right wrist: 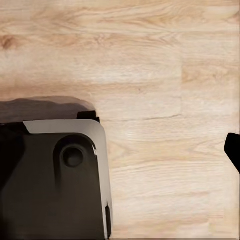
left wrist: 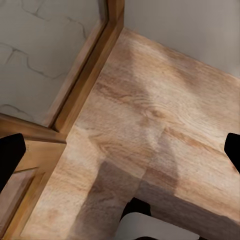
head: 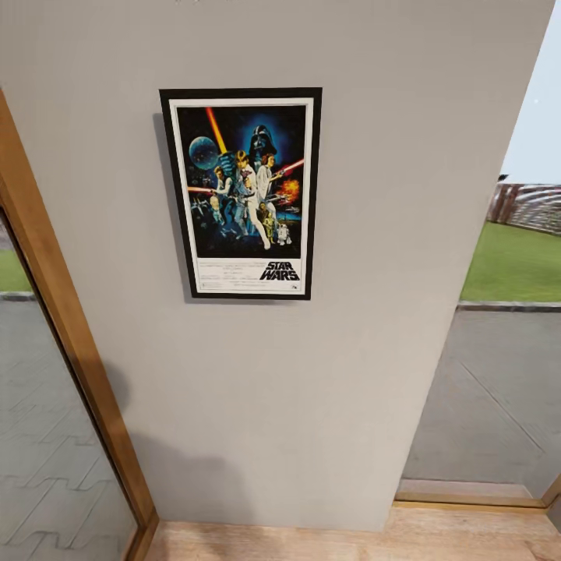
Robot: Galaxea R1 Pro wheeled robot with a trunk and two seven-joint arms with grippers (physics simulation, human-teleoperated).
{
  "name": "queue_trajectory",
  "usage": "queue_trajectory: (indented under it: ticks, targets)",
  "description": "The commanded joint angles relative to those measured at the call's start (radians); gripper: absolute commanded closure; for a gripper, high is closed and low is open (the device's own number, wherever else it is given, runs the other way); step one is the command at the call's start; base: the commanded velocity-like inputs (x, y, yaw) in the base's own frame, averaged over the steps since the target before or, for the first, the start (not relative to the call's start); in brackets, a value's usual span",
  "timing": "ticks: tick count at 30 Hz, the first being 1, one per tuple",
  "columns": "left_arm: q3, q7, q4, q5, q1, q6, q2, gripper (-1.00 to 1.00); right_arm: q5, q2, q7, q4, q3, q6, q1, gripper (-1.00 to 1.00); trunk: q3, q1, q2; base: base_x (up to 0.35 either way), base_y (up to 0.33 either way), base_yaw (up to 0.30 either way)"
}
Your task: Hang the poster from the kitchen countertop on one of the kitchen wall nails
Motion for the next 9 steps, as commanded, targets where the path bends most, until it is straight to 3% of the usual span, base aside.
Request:
queue_trajectory:
  ticks: [1, 9]
  targets:
    - [0.009, -0.003, 0.001, -0.008, 0.000, -0.003, 0.000, -1.00, -0.002, 0.000, 0.004, 0.007, -0.006, -0.004, 0.000, -1.00, 0.000, 0.000, -0.001, 0.000, 0.000, 0.000]
    - [0.009, -0.002, 0.002, -0.009, 0.000, -0.003, 0.000, -1.00, -0.003, 0.000, 0.003, 0.015, -0.006, -0.004, 0.000, -1.00, 0.000, 0.000, -0.001, 0.000, 0.000, 0.000]
